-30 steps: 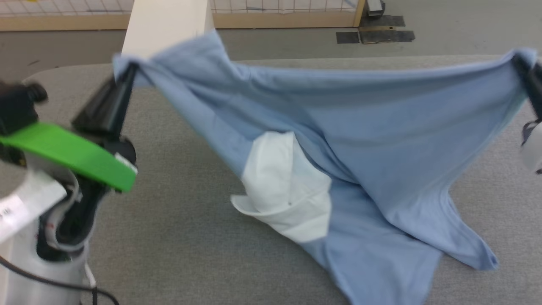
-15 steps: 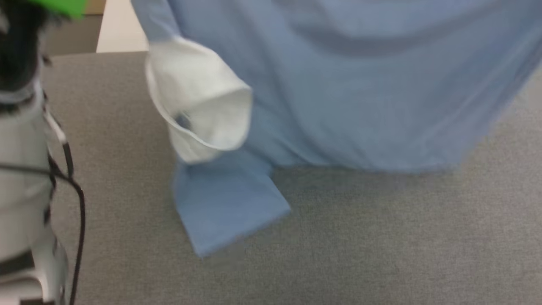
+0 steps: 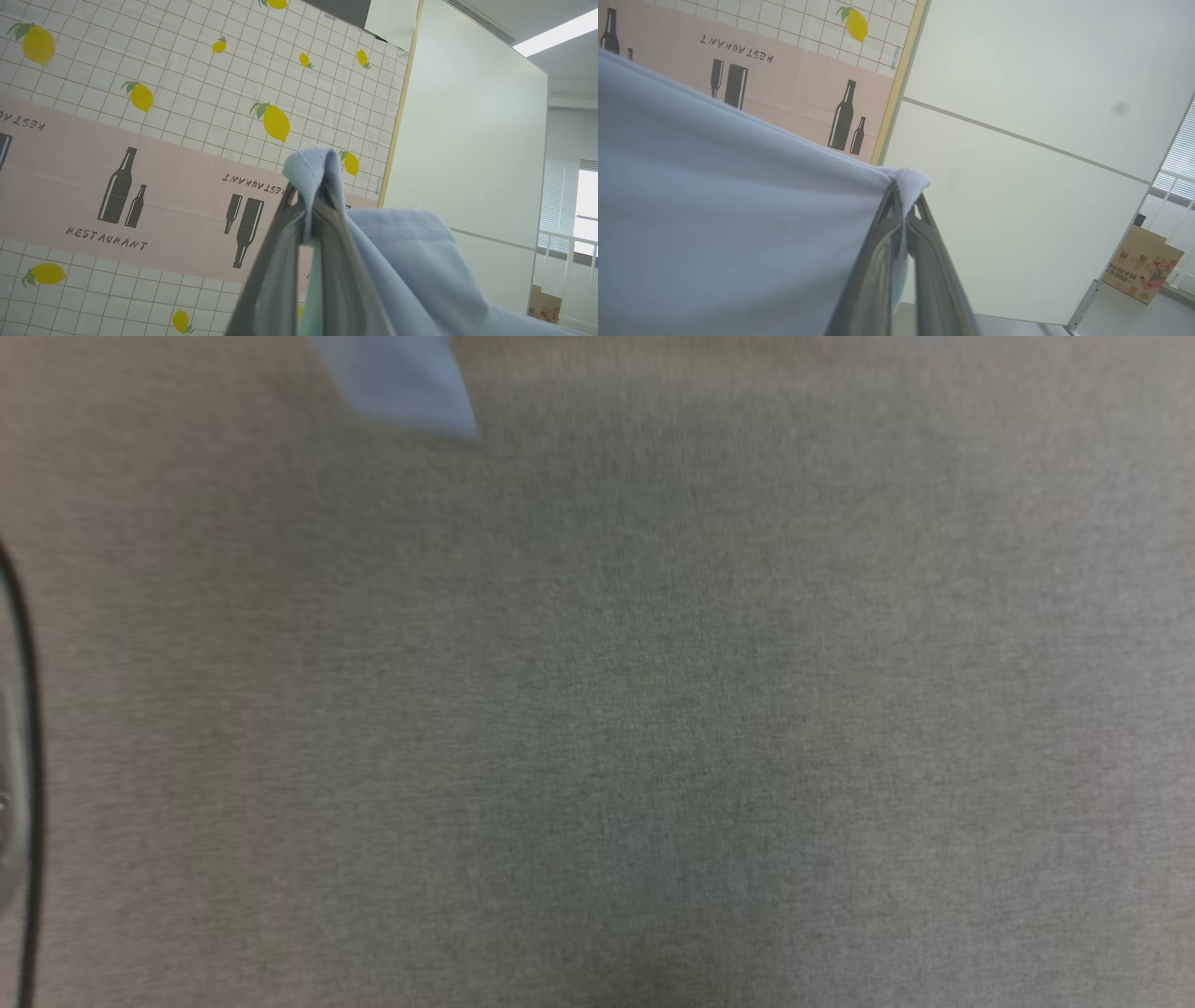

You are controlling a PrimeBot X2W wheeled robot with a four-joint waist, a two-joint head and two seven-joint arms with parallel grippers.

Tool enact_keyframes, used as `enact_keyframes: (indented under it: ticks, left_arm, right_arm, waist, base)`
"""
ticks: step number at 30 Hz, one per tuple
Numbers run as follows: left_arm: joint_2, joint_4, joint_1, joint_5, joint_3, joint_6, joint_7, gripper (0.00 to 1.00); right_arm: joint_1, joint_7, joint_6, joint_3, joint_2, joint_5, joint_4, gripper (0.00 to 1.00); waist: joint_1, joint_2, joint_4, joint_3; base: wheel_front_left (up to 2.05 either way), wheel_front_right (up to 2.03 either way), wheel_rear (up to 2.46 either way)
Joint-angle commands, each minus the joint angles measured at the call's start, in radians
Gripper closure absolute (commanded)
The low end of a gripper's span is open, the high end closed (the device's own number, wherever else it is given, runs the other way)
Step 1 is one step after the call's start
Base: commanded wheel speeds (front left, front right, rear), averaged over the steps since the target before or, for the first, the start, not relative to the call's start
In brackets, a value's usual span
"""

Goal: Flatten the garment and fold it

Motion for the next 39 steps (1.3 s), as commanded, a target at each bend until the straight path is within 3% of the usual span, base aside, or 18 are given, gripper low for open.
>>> enact_keyframes:
  ticks: [1, 6, 10, 17, 23, 27, 35, 39]
  left_arm:
    - [0.002, 0.02, -0.046, 0.012, 0.007, 0.002, -0.033, 1.0]
    - [0.001, 0.093, -0.121, 0.027, 0.009, -0.025, -0.124, 1.0]
    - [0.016, 0.169, -0.066, 0.03, -0.008, -0.065, -0.144, 1.0]
    - [0.059, 0.285, 0.181, 0.025, -0.043, -0.131, -0.145, 1.0]
    - [0.1, 0.314, 0.47, 0.006, -0.104, -0.168, -0.095, 1.0]
    - [0.125, 0.279, 0.679, -0.011, -0.172, -0.179, -0.035, 1.0]
    - [0.178, 0.077, 1.092, -0.097, -0.267, -0.183, 0.126, 1.0]
    - [0.201, -0.037, 1.27, -0.149, -0.282, -0.162, 0.206, 1.0]
  right_arm:
    - [-0.034, -0.041, -0.002, -0.011, 0.017, -0.03, 0.024, 1.0]
    - [-0.094, -0.159, -0.002, -0.029, 0.062, -0.092, 0.101, 1.0]
    - [-0.068, -0.22, -0.002, -0.012, 0.076, -0.089, 0.173, 1.0]
    - [0.108, -0.277, -0.002, 0.063, 0.071, -0.015, 0.284, 1.0]
    - [0.326, -0.269, -0.002, 0.137, 0.048, 0.093, 0.297, 1.0]
    - [0.496, -0.236, -0.002, 0.167, 0.021, 0.166, 0.263, 1.0]
    - [0.836, -0.127, -0.002, 0.196, -0.039, 0.246, 0.107, 1.0]
    - [0.976, -0.084, -0.002, 0.205, -0.067, 0.254, 0.021, 1.0]
  waist:
    - [-0.0002, 0.0, -0.043, 0.116]
    - [-0.0002, 0.0, -0.045, 0.15]
    - [-0.0002, 0.0, -0.036, 0.154]
    - [-0.0002, 0.0, -0.009, 0.103]
    - [-0.0002, 0.0, 0.014, 0.007]
    - [-0.0002, 0.0, 0.035, -0.069]
    - [-0.0002, 0.0, 0.056, -0.179]
    - [-0.0002, 0.0, 0.062, -0.214]
  base:
    - [0.0, 0.0, 0.0]
    - [0.0, 0.0, 0.0]
    - [0.0, 0.0, 0.0]
    - [0.0, 0.0, 0.0]
    - [0.0, 0.0, 0.0]
    - [0.0, 0.0, 0.0]
    - [0.0, 0.0, 0.0]
    - [0.0, 0.0, 0.0]
